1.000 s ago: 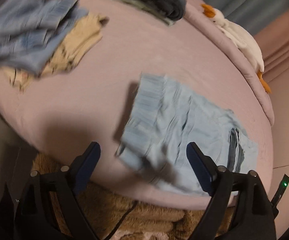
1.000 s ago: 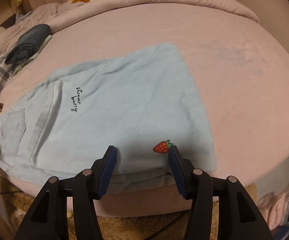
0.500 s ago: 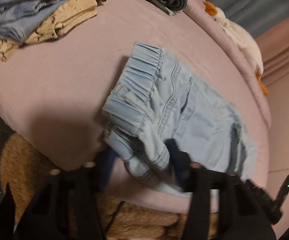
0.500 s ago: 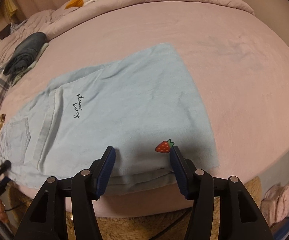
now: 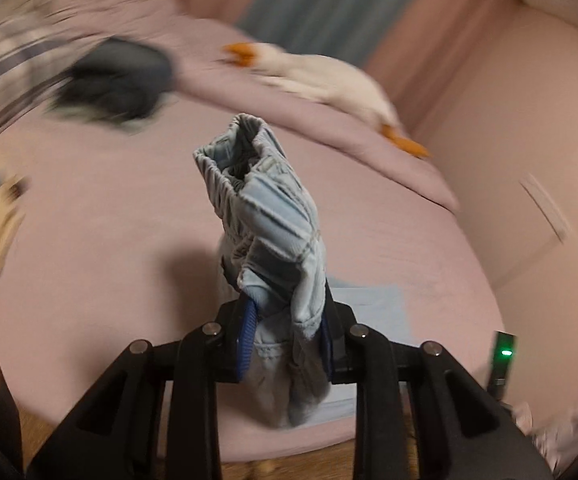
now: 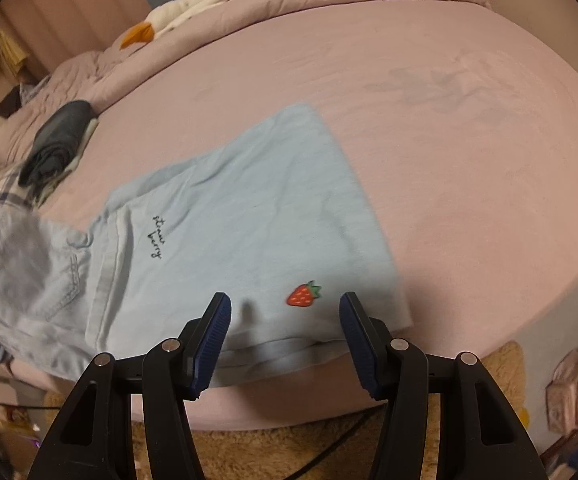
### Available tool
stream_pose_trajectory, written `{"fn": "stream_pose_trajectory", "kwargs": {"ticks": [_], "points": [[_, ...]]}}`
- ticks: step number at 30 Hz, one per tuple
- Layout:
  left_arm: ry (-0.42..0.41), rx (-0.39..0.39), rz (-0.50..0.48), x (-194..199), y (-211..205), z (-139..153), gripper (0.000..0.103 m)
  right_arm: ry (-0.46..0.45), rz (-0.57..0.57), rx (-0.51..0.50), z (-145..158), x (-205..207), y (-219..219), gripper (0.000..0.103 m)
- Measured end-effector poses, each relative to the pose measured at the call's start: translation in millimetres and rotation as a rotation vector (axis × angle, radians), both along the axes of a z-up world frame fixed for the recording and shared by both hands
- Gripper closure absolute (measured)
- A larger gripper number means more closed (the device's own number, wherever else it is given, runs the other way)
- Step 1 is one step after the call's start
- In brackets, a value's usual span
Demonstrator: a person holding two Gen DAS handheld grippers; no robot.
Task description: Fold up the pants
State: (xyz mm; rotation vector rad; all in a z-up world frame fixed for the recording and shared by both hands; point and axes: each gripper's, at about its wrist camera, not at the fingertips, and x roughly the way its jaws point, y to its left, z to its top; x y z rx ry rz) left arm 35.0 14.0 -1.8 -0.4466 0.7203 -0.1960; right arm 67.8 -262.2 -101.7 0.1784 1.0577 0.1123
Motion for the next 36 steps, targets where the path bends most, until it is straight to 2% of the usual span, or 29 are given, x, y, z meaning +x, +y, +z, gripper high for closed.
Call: {"fn": "stream_pose_trajectory", "kwargs": {"ticks": [3, 6, 10, 12, 14, 16, 17, 18, 20, 22, 24, 25, 30, 34, 35, 36], "points": [[-0.022, 0.041, -0.139, 17, -50, 7, 0.078, -0.022, -0.031, -0.006, 5, -6, -10, 0.047], [0.011, 0.073, -0.267, 38, -100, -3, 0.078, -0.036, -0.077, -0.014, 6, -10, -26, 0.047], [0.09, 0.139, -0.375, 66, -152, -40, 0.076, -0.032, -0.124, 0.009, 4, -14, -46, 0.047], [0.153, 0.144, -0.417, 78, -170, -60, 0.071, -0.025, -0.143, 0.013, 1, -16, -52, 0.047], [0.203, 0.093, -0.467, 87, -179, -76, 0.064, -0.015, -0.155, 0.02, -1, -18, -58, 0.047], [0.3, 0.003, -0.534, 93, -184, -91, 0.053, -0.01, -0.164, 0.025, -2, -21, -62, 0.047], [0.326, -0.03, -0.549, 96, -183, -93, 0.052, -0.01, -0.167, 0.026, -2, -22, -63, 0.047], [0.328, -0.049, -0.545, 95, -180, -93, 0.05, -0.011, -0.169, 0.027, -1, -22, -64, 0.047], [0.29, -0.039, -0.508, 88, -168, -84, 0.041, -0.013, -0.171, 0.025, 1, -23, -64, 0.047], [0.249, -0.037, -0.466, 88, -150, -73, 0.025, -0.016, -0.166, 0.026, 4, -22, -64, 0.047], [0.198, -0.063, -0.438, 75, -131, -63, 0.021, -0.024, -0.147, 0.028, 8, -18, -59, 0.047], [0.184, -0.06, -0.403, 71, -118, -60, 0.019, -0.028, -0.135, 0.036, 10, -15, -56, 0.047], [0.217, 0.089, -0.209, 62, -79, -71, 0.019, -0.033, -0.038, 0.139, 14, 4, -34, 0.047], [0.277, 0.073, -0.161, 59, -60, -89, 0.019, -0.028, 0.042, 0.187, 7, 18, -9, 0.047], [0.29, 0.061, -0.15, 58, -56, -94, 0.019, -0.019, 0.046, 0.185, 3, 23, -4, 0.052], [0.297, 0.057, -0.143, 57, -58, -95, 0.019, -0.011, 0.043, 0.178, 1, 27, -2, 0.069]]}}
